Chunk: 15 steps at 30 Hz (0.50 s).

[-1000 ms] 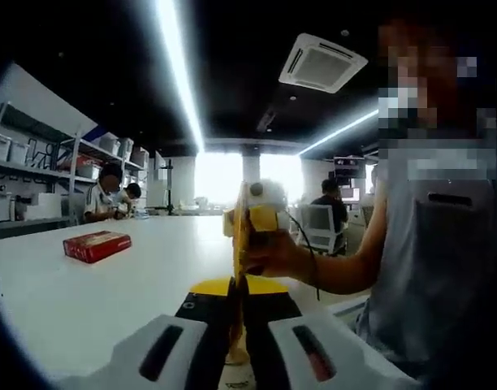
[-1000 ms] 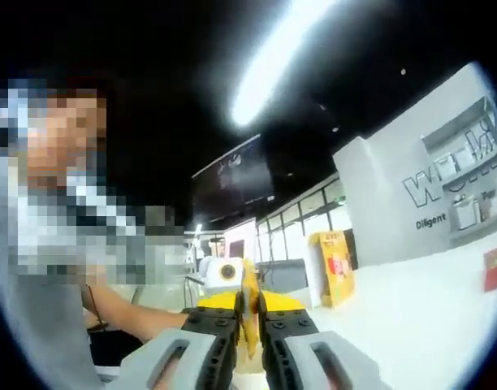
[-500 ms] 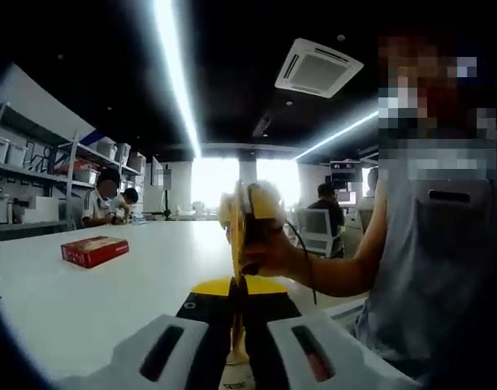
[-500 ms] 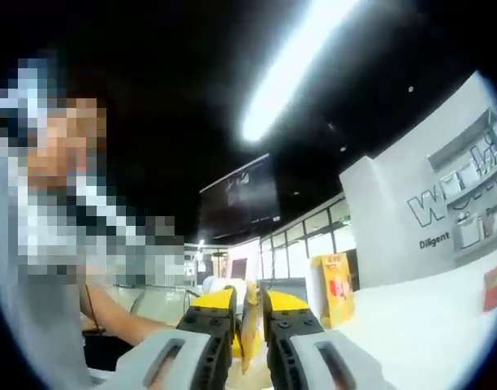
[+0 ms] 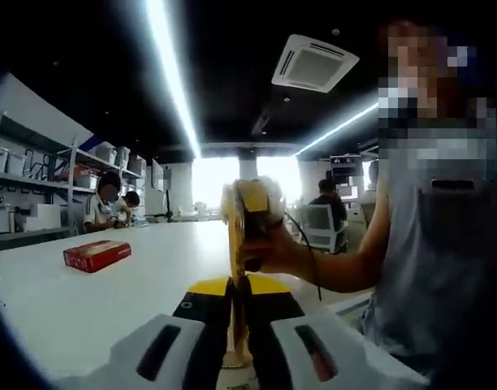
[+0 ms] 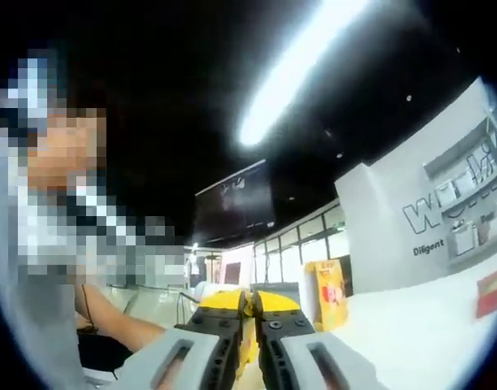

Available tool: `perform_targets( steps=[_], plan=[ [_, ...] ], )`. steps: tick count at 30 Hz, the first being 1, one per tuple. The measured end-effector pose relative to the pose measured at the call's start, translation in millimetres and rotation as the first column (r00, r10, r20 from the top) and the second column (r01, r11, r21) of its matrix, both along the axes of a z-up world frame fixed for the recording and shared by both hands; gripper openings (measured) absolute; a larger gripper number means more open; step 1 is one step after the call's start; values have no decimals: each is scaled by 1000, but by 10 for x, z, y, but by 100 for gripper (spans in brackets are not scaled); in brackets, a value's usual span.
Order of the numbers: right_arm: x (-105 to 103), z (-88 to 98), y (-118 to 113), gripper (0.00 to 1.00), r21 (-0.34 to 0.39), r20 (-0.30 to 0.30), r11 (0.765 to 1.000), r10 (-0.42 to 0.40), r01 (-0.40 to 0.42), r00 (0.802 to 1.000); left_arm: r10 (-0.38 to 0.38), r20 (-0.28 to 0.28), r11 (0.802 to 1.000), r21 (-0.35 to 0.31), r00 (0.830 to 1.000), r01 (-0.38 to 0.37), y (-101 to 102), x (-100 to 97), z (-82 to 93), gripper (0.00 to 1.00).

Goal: Tear open the coffee pouch, take out the coffee, and pour the coffee from the pouch into the cup

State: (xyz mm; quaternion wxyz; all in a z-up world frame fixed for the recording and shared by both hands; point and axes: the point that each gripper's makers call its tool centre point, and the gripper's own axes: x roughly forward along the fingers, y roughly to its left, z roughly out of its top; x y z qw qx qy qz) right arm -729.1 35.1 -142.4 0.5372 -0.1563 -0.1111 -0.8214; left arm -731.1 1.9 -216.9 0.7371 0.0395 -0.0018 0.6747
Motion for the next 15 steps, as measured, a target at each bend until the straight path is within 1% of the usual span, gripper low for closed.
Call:
perform_targets(
  steps=[2, 6, 11, 13, 15],
  plan=[
    [2, 5, -8, 6, 4, -2, 1000, 2, -2, 1000, -1, 8, 1000, 6, 1000, 1, -15, -12, 3, 10],
    [22, 13, -32, 6, 12, -10, 1000, 8, -7, 1000, 6, 8, 1000, 5, 1000, -6, -30, -9, 6, 10],
    [45, 30, -51, 6, 6, 20, 999, 46, -46, 999, 3, 4, 1000, 6, 1000, -3, -24, 8, 2, 10],
    [52, 21, -78, 6, 2, 46, 998, 69, -69, 997, 16, -10, 1000, -2, 1000, -16, -16, -1, -18, 10],
    [58, 18, -97, 6, 2, 53, 997, 76, -76, 996, 15, -10, 1000, -7, 1000, -15, -7, 18, -27, 10]
  ],
)
